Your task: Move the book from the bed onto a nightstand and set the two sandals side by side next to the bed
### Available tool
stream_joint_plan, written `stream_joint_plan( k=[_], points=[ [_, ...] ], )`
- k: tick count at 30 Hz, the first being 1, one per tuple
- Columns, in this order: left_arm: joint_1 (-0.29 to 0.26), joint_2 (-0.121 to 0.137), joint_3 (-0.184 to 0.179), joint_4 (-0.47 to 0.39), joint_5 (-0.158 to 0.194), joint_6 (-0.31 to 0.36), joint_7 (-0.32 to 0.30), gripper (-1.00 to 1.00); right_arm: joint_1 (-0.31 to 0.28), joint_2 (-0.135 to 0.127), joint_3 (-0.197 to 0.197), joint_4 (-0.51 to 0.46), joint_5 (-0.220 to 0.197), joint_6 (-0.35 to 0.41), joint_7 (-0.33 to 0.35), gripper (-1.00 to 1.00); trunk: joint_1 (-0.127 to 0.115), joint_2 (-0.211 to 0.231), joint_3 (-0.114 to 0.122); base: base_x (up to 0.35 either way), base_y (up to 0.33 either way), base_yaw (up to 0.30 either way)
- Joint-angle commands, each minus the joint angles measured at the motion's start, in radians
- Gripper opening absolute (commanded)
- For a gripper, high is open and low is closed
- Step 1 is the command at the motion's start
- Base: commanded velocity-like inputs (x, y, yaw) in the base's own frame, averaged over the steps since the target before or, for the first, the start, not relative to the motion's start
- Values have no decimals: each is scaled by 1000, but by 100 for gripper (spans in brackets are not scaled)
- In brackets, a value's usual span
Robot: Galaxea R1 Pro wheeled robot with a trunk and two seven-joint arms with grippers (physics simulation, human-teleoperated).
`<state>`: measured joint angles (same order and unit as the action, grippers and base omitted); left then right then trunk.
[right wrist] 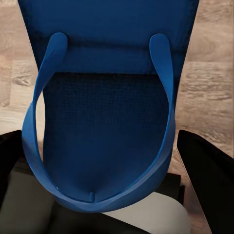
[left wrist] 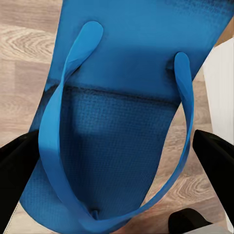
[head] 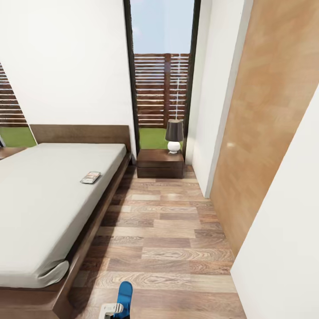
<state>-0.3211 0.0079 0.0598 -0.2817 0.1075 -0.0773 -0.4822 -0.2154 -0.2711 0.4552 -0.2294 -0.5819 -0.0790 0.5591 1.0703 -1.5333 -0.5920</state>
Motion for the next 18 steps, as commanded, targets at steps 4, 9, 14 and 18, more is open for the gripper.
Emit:
stream_joint_plan(
  k=[4,9,14,18],
  points=[
    [-1,0,5,2,4,1,-7,-100,-1,0,8,1,-7,-5,1,-100,1,0,-1,328,0,0],
    [-1,0,5,2,4,1,-7,-100,-1,-1,8,1,-7,-5,0,-100,1,0,-1,328,0,0],
    [-1,0,5,2,4,1,-7,-100,-1,0,8,1,-7,-5,-1,-100,1,0,-1,328,0,0],
    [-1,0,5,2,4,1,-7,-100,-1,0,8,1,-7,-5,-1,-100,1,0,-1,328,0,0]
  ],
)
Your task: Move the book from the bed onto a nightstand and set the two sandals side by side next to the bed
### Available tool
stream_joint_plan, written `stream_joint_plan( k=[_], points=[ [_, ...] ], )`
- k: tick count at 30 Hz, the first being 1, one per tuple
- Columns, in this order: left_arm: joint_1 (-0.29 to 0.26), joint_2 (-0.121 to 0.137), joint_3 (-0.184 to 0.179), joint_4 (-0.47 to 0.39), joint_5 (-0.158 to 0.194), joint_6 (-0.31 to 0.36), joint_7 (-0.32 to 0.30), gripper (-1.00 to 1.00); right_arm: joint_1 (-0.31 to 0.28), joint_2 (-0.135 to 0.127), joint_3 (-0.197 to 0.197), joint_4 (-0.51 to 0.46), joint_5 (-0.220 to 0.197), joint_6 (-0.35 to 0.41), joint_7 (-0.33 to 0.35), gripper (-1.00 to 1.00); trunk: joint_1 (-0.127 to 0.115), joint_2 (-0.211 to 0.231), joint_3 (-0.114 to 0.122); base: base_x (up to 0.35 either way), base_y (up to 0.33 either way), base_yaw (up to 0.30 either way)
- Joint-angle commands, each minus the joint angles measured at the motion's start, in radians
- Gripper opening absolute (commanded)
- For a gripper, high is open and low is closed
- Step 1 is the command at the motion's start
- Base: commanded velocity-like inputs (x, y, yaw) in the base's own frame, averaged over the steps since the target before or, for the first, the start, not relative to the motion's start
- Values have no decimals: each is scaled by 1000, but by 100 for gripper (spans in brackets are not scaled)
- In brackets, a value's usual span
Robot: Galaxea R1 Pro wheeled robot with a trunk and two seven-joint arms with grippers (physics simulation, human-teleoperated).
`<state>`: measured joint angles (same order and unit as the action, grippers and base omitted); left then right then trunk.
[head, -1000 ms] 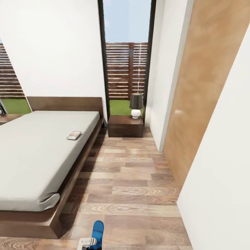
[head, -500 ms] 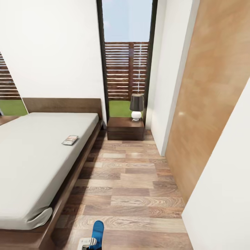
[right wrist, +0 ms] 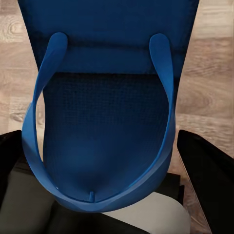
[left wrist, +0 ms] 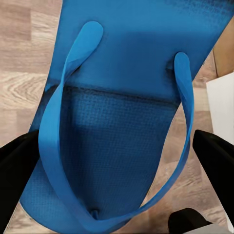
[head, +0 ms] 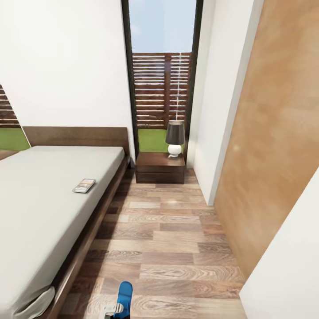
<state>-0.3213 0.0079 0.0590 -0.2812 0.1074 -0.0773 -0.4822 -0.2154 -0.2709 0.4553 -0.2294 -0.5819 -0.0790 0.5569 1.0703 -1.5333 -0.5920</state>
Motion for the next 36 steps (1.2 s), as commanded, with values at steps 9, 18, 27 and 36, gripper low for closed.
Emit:
stream_joint_plan(
  k=[9,18,27,36],
  points=[
    [-1,0,5,1,5,1,-7,-100,-1,-1,8,1,-7,-5,1,-100,1,0,-1,328,0,0],
    [-1,0,5,2,4,1,-7,-100,-1,-1,8,1,-7,-5,1,-100,1,0,-1,328,0,0],
    [-1,0,5,2,5,1,-7,-100,-1,-1,8,1,-7,-5,1,-100,1,0,-1,328,0,0],
    [-1,0,5,2,5,1,-7,-100,-1,-1,8,1,-7,-7,1,-100,1,0,-1,328,0,0]
  ],
)
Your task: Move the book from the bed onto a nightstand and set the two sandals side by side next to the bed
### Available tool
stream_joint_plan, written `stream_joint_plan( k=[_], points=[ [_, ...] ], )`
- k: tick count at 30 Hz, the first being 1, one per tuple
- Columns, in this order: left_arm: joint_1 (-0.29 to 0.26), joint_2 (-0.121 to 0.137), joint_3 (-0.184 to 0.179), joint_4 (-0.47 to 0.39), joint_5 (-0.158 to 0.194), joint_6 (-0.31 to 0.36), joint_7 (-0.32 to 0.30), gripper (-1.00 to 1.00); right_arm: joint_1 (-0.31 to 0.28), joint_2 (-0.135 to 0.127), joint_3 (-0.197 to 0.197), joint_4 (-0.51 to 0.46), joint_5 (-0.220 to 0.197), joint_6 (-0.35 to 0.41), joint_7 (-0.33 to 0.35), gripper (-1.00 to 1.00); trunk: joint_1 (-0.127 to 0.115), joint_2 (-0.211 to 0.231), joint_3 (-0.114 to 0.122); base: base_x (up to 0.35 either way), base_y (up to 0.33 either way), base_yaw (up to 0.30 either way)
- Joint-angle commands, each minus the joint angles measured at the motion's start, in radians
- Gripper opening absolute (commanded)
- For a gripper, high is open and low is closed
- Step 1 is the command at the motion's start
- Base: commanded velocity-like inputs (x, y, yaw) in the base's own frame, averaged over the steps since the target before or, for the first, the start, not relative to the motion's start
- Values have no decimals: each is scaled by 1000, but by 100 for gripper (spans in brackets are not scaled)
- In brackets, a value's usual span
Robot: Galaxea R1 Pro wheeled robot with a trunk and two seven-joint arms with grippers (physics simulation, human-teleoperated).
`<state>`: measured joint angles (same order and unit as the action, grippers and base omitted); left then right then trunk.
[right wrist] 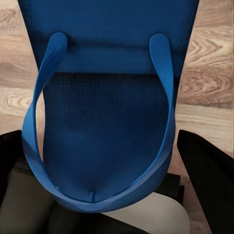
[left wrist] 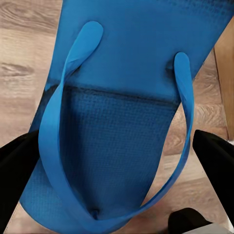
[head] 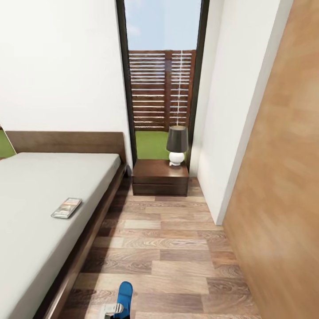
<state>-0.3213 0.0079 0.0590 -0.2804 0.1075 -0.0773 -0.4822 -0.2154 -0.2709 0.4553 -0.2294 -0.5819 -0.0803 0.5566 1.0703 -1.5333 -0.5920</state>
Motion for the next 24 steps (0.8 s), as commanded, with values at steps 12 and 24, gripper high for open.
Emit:
stream_joint_plan(
  k=[12,24],
  points=[
    [-1,0,5,1,4,1,-7,-100,-1,-1,8,1,-7,-6,2,-100,1,0,-1,328,0,0],
    [-1,0,5,1,4,1,-7,-100,-1,-1,8,1,-7,-4,3,-100,1,0,-1,328,0,0]
  ],
)
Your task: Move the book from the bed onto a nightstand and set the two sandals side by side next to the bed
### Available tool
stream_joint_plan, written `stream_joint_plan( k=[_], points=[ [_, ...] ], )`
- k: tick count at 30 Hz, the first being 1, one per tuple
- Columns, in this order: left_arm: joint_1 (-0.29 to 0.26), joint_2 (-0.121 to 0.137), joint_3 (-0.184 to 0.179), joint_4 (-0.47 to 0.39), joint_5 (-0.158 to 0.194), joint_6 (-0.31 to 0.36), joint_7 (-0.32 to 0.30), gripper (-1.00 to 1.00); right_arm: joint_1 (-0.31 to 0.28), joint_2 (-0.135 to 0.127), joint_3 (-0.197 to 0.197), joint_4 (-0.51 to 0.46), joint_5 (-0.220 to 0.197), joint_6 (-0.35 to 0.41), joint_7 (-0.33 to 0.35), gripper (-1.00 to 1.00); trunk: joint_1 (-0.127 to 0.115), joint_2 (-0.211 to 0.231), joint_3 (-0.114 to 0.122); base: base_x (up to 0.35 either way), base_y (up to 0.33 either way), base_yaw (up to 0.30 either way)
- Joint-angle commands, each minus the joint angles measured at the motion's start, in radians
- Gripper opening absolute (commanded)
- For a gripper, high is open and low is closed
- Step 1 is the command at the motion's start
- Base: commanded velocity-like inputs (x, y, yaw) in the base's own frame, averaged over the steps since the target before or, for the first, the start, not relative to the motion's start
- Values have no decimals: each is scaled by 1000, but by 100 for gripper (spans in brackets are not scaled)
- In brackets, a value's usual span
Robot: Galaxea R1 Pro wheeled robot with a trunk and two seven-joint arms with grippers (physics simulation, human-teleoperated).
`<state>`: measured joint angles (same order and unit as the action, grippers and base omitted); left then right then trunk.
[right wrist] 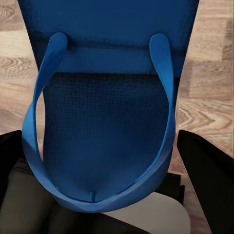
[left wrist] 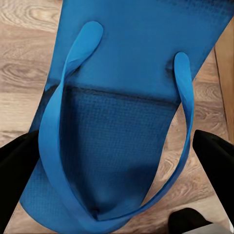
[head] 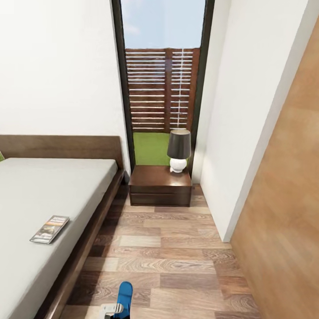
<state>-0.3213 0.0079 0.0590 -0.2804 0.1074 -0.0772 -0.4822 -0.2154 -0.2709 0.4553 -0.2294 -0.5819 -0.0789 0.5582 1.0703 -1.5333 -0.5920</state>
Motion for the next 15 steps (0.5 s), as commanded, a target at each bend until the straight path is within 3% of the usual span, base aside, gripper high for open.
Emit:
stream_joint_plan(
  k=[1,15],
  points=[
    [-1,0,5,1,5,1,-7,-100,-1,-1,8,1,-7,-5,2,-100,1,0,-1,328,0,0],
    [-1,0,6,1,5,1,-7,-100,-1,-1,8,1,-7,-5,0,-100,1,0,-1,317,-50,0]
  ],
)
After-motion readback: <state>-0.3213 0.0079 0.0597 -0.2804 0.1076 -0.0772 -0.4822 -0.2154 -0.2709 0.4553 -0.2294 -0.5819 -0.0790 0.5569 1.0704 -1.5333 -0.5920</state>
